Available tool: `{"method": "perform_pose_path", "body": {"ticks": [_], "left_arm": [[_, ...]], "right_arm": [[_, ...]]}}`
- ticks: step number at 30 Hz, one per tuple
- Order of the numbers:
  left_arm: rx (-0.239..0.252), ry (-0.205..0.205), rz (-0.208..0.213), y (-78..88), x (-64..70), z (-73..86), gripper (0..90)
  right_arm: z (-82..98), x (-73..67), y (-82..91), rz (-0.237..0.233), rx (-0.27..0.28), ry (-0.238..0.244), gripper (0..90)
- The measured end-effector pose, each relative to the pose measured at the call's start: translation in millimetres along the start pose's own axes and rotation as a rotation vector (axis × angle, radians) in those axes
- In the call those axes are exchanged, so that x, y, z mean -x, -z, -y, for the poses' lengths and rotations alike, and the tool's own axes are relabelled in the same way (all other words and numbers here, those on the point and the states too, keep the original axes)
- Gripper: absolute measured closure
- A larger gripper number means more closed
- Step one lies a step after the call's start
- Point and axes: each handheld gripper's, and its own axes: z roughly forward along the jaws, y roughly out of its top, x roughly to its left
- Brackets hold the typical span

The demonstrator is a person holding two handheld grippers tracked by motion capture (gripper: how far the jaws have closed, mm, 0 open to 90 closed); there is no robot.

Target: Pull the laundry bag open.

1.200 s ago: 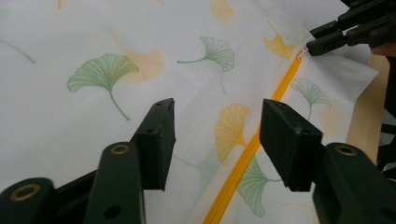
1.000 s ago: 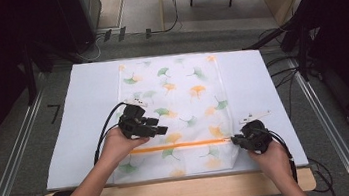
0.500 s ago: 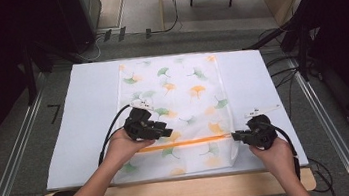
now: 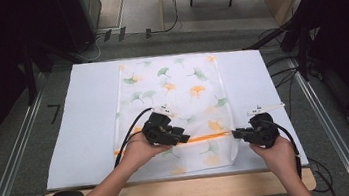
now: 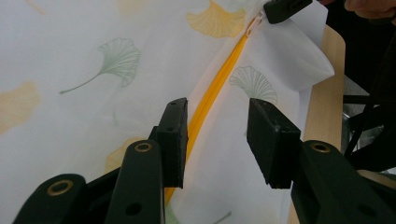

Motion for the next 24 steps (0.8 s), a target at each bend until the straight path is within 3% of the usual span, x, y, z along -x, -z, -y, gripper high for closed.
{"method": "perform_pose_path", "body": {"ticks": [3,8,18,24], "left_arm": [[-0.007,-0.009,0.020,-9.5,6.1,-3.3,60.7],[-0.002,-0.061,0.052,-23.0,15.7,-9.8,67.3],[-0.041,-0.054,0.078,-50.1,25.3,-21.2,67.8],[-0.027,-0.051,0.109,-67.0,28.8,-22.7,66.5]], "right_arm": [[-0.4,-0.8,1.1,-0.001,0.003,0.006,85.3],[-0.4,-0.9,1.3,-0.001,0.004,0.007,85.1],[-0.8,-1.1,2.3,-0.010,0.010,0.008,85.0],[-1.4,-2.7,5.0,-0.010,0.022,0.031,84.7]]}}
